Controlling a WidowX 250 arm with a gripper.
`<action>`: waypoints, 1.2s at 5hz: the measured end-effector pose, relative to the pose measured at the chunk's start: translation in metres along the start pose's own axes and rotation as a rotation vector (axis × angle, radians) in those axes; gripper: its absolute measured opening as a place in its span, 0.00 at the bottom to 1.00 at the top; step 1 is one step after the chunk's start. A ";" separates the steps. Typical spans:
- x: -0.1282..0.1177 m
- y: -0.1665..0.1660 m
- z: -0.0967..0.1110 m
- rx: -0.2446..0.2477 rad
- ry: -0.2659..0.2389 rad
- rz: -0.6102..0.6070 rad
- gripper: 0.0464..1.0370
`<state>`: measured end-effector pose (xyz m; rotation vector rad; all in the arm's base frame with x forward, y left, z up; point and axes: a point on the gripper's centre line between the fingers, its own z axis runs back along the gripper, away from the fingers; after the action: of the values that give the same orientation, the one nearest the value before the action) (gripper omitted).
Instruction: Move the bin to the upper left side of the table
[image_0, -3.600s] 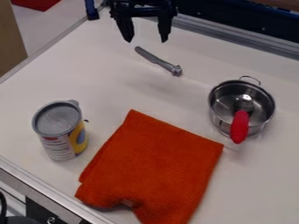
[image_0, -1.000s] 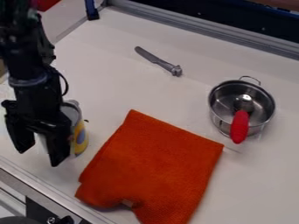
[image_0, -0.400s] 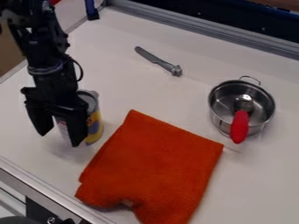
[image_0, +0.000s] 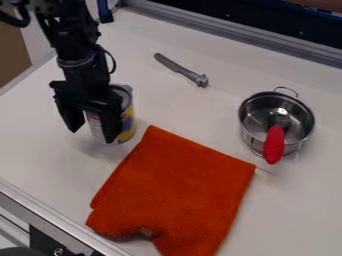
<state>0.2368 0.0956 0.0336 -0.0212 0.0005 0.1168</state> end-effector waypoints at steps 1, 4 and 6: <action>0.037 -0.002 -0.002 -0.001 -0.021 0.097 0.96; 0.094 -0.020 -0.009 0.015 -0.127 0.195 0.96; 0.104 -0.018 -0.005 -0.005 -0.156 0.242 0.96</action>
<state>0.3419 0.0892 0.0290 -0.0165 -0.1536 0.3604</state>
